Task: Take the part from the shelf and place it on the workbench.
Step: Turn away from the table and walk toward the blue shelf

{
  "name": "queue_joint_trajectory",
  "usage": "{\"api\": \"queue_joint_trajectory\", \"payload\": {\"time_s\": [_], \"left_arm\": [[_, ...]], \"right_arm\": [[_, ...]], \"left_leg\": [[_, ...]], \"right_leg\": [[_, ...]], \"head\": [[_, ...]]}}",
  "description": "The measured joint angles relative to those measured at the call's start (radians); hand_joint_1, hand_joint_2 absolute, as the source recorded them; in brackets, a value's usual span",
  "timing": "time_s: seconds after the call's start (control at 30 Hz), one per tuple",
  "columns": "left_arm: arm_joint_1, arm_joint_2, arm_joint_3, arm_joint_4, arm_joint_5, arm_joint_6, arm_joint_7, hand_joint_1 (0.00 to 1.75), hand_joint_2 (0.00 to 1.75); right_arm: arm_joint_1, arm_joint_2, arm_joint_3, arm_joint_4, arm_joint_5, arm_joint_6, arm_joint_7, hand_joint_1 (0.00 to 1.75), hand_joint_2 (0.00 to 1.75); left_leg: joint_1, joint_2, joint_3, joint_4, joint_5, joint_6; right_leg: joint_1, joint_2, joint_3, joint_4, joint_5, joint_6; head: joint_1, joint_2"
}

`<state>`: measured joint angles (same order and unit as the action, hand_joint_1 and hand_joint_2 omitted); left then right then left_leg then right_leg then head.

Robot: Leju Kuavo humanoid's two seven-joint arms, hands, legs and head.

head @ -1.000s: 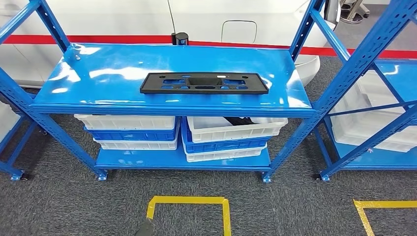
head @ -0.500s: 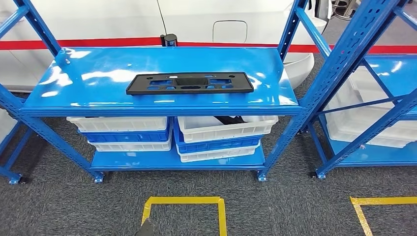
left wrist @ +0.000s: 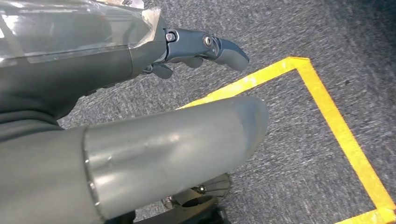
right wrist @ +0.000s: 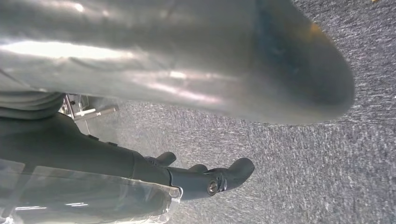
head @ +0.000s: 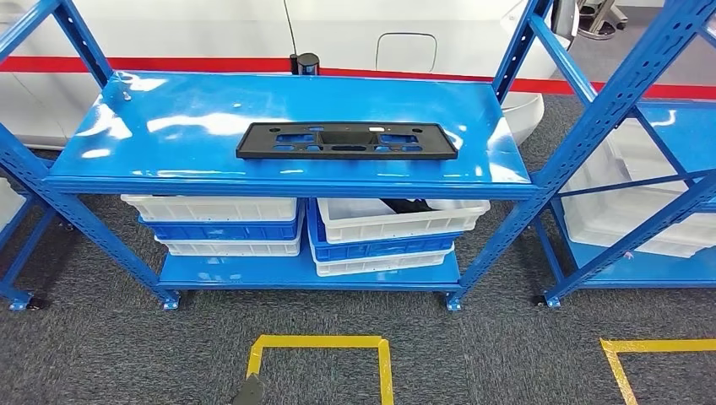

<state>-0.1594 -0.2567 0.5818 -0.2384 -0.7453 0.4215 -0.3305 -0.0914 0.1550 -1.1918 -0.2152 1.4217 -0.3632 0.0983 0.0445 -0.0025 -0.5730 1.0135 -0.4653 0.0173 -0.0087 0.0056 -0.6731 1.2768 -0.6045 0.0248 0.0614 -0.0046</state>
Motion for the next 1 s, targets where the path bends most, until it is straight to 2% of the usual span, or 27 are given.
{"api": "queue_joint_trajectory", "payload": {"time_s": [0.03, 0.07, 0.1, 0.17, 0.2, 0.27, 0.33, 0.37, 0.4, 0.47, 0.5, 0.53, 0.57, 0.63, 0.7, 0.77, 0.83, 0.9, 1.0], "left_arm": [[0.001, 0.0, 0.0, 0.0, 0.001, 0.0, 0.0, 0.0, 0.0], [0.001, -0.001, 0.0, 0.0, 0.002, 0.0, 0.0, 0.0, 0.0], [0.0, -0.002, 0.0, 0.0, 0.002, 0.0, 0.0, 0.0, 0.0], [-0.002, -0.006, 0.0, 0.0, 0.002, 0.0, 0.0, 0.0, 0.0], [-0.003, -0.007, 0.0, 0.0, 0.002, 0.0, 0.0, 0.0, 0.0], [-0.003, -0.01, -0.001, 0.0, 0.001, 0.0, 0.0, 0.0, 0.0], [-0.003, -0.01, -0.001, 0.0, 0.0, 0.0, -0.001, 0.0, 0.0], [-0.003, -0.009, -0.001, 0.0, 0.0, 0.0, -0.001, 0.0, 0.0], [-0.003, -0.008, -0.001, 0.0, 0.0, 0.0, -0.002, 0.0, 0.0], [-0.001, -0.004, -0.001, 0.0, 0.0, 0.0, -0.002, 0.0, 0.0], [0.001, -0.002, -0.001, 0.0, 0.0, 0.0, -0.002, 0.0, 0.0], [0.002, -0.001, 0.0, 0.0, 0.0, 0.0, -0.002, 0.0, 0.0], [0.003, 0.0, 0.0, 0.0, 0.0, 0.0, -0.002, 0.0, 0.0], [0.002, 0.002, 0.0, 0.0, 0.0, 0.0, -0.002, 0.0, 0.0], [0.001, 0.001, -0.001, 0.0, 0.0, 0.0, -0.002, 0.0, 0.0], [0.001, 0.0, -0.001, 0.0, 0.0, 0.0, -0.002, 0.0, 0.0], [0.002, -0.001, -0.001, 0.0, 0.0, 0.0, -0.002, 0.0, 0.0], [0.001, -0.002, -0.001, 0.0, 0.0, 0.0, -0.002, 0.0, 0.0], [0.0, -0.002, -0.001, 0.0, 0.0, 0.0, -0.002, 0.0, 0.0]], "right_arm": [[0.001, 0.0, 0.0, 0.0, 0.0, 0.0, 0.0, 0.0, 0.0], [0.001, 0.0, 0.0, 0.0, 0.0, 0.0, 0.001, 0.0, 0.0], [0.001, 0.0, 0.0, 0.0, 0.0, 0.0, 0.001, 0.0, 0.0], [-0.002, -0.002, 0.0, 0.0, 0.0, 0.0, 0.001, 0.0, 0.0], [-0.003, -0.003, 0.0, 0.0, 0.0, -0.001, 0.001, 0.0, 0.0], [-0.004, -0.004, 0.0, 0.0, 0.0, -0.001, 0.001, 0.0, 0.0], [-0.003, -0.004, 0.0, 0.0, -0.001, -0.001, 0.001, 0.0, 0.0], [-0.003, -0.003, 0.0, 0.0, -0.002, -0.001, 0.001, 0.0, 0.0], [-0.003, -0.002, 0.0, 0.0, -0.002, -0.001, 0.002, 0.0, 0.0], [-0.002, 0.0, 0.0, 0.0, -0.002, -0.001, 0.002, 0.0, 0.0], [-0.001, 0.001, 0.0, 0.0, -0.002, -0.001, 0.002, 0.0, 0.0], [-0.001, 0.002, 0.0, 0.0, -0.002, -0.001, 0.002, 0.0, 0.0], [0.0, 0.002, 0.0, 0.0, -0.002, -0.001, 0.002, 0.0, 0.0], [0.0, 0.003, 0.0, 0.0, -0.003, -0.001, 0.002, 0.0, 0.0], [-0.001, 0.003, 0.0, 0.0, -0.002, -0.001, 0.002, 0.0, 0.0], [-0.001, 0.001, 0.0, 0.0, -0.002, -0.001, 0.002, 0.0, 0.0], [0.0, 0.0, 0.0, 0.0, -0.002, -0.001, 0.002, 0.0, 0.0], [0.0, -0.001, 0.0, 0.0, -0.002, -0.001, 0.002, 0.0, 0.0], [0.0, 0.0, 0.0, 0.0, -0.003, -0.002, 0.002, 0.0, 0.0]], "left_leg": [[-0.001, 0.0, -0.001, 0.0, 0.001, 0.0], [-0.001, 0.0, 0.0, 0.0, 0.001, 0.0], [-0.001, -0.001, 0.001, -0.001, 0.002, -0.001], [0.001, -0.001, 0.003, -0.004, 0.006, -0.006], [0.002, -0.001, 0.004, -0.006, 0.008, -0.011], [0.002, -0.001, 0.006, -0.014, 0.014, -0.024], [0.002, 0.0, 0.002, -0.008, 0.006, -0.034], [0.0, 0.0, -0.008, 0.016, -0.014, -0.035], [0.0, 0.0, -0.028, 0.063, -0.046, -0.034], [-0.003, -0.001, -0.085, 0.197, -0.119, -0.037], [-0.003, -0.001, -0.106, 0.248, -0.137, -0.04], [-0.003, -0.001, -0.112, 0.267, -0.135, -0.042], [-0.002, 0.0, -0.098, 0.245, -0.113, -0.044], [0.003, 0.001, -0.033, 0.118, -0.05, -0.049], [0.007, -0.003, 0.012, 0.019, -0.015, -0.045], [0.003, -0.006, 0.013, 0.001, -0.009, -0.032], [-0.003, -0.005, 0.009, -0.001, -0.002, -0.018], [-0.004, -0.004, 0.006, -0.004, 0.004, -0.006], [-0.004, -0.004, 0.004, -0.004, 0.006, -0.002]], "right_leg": [[0.0, 0.0, 0.003, -0.002, 0.005, 0.005], [0.0, 0.0, 0.03, -0.052, 0.027, 0.01], [0.002, 0.0, 0.07, -0.128, 0.055, 0.012], [0.01, 0.0, 0.141, -0.271, 0.103, 0.004], [0.016, 0.0, 0.155, -0.305, 0.114, -0.003], [0.026, 0.0, 0.155, -0.318, 0.126, -0.014], [0.01, -0.001, 0.163, -0.335, 0.142, -0.023], [0.001, -0.003, 0.166, -0.344, 0.15, -0.028], [-0.006, -0.004, 0.169, -0.348, 0.156, -0.033], [0.0, -0.007, 0.166, -0.348, 0.159, -0.04], [0.002, -0.007, 0.165, -0.347, 0.159, -0.041], [0.003, -0.007, 0.165, -0.346, 0.159, -0.041], [0.003, -0.007, 0.165, -0.343, 0.159, -0.041], [0.002, -0.005, 0.162, -0.332, 0.155, -0.035], [0.011, -0.003, 0.147, -0.314, 0.147, -0.026], [0.021, -0.003, 0.134, -0.306, 0.145, -0.019], [0.018, -0.003, 0.128, -0.297, 0.14, -0.014], [0.011, -0.004, 0.115, -0.267, 0.118, -0.011], [0.009, -0.004, 0.106, -0.246, 0.103, -0.011]], "head": [[0.0, 0.0], [0.0, 0.0], [0.0, 0.0], [-0.001, 0.0], [0.0, 0.0], [0.001, 0.0], [-0.002, 0.0], [-0.004, 0.0], [-0.007, 0.0], [-0.009, 0.0], [-0.009, 0.0], [-0.009, 0.0], [-0.009, 0.0], [-0.009, 0.0], [-0.007, 0.0], [-0.002, 0.0], [0.0, 0.0], [0.0, 0.0], [0.0, 0.0]]}}
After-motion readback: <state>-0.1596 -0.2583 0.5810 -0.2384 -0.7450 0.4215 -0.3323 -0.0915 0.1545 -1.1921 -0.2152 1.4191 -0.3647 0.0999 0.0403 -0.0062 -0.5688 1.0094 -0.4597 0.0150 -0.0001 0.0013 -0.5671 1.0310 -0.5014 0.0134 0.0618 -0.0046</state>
